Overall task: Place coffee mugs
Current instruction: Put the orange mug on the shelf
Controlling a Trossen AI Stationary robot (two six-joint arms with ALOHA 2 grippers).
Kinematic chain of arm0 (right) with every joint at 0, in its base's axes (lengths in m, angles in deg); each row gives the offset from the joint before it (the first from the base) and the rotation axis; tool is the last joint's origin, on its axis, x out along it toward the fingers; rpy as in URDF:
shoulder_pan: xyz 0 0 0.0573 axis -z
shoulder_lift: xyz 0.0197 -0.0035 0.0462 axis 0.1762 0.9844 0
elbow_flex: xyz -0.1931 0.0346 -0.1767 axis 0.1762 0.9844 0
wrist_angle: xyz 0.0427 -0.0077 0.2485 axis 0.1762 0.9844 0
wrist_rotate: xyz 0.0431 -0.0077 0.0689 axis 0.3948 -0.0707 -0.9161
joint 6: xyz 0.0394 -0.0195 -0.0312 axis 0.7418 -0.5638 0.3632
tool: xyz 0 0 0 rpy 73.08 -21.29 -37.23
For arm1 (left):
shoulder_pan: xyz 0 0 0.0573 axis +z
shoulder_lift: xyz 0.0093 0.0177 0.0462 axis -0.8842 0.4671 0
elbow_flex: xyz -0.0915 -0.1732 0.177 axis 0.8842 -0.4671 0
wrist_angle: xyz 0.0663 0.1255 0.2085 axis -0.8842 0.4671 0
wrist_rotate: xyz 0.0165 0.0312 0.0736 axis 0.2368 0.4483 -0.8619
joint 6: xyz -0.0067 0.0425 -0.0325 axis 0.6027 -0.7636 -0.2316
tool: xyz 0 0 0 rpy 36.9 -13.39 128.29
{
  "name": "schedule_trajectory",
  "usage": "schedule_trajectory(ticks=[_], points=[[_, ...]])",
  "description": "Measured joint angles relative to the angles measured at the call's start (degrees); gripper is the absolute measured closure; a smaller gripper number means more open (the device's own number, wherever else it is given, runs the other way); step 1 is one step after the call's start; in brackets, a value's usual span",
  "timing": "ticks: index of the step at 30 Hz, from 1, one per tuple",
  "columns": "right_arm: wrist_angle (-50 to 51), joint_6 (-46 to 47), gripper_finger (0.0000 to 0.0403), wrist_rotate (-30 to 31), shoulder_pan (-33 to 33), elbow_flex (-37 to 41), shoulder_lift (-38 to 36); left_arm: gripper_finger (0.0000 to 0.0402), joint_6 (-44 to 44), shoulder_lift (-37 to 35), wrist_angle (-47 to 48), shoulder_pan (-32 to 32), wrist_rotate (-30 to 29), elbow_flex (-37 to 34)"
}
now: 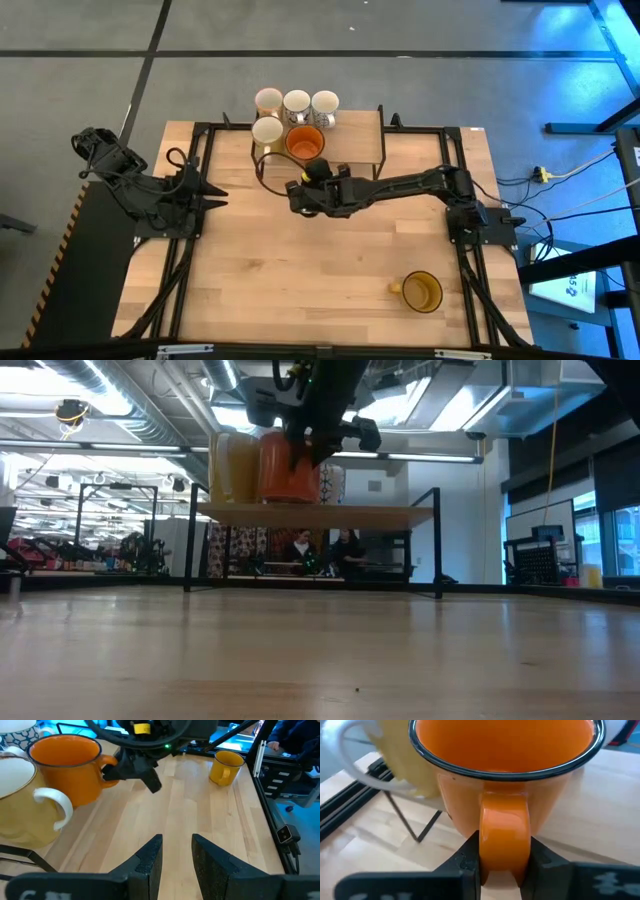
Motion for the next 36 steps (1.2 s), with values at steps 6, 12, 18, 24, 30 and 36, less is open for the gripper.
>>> schedule_trajectory(ticks=[6, 12, 18, 24, 30, 36], points=[[-0.72, 0.52, 0.0340, 0.26, 1.35, 0.44, 0.09, 0.0303, 0.00, 0.02, 0.00, 0.00, -0.02, 0.00], [-3.52, 0.40, 0.0340, -1.66, 2.97, 0.44, 1.05, 0.0303, -1.31, 0.00, -0.07, 0.00, -0.04, 0.00], [-5.28, 2.10, 0.0340, -1.11, 3.27, 0.42, 1.68, 0.0303, -1.38, 0.02, -0.11, 0.00, -0.04, 0.00], [-6.89, 1.76, 0.0281, -2.56, 3.26, 0.44, 1.70, 0.0303, -1.36, 0.00, -0.13, 0.02, -0.04, 0.00], [-9.86, 0.03, 0.0231, -3.02, 3.21, 0.46, 1.70, 0.0303, -1.41, 0.01, -0.08, 0.00, -0.02, 0.00], [-11.13, -1.77, 0.0219, -4.21, 3.21, 0.50, 1.70, 0.0303, -1.44, 0.00, -0.04, 0.01, -0.02, 0.00]])
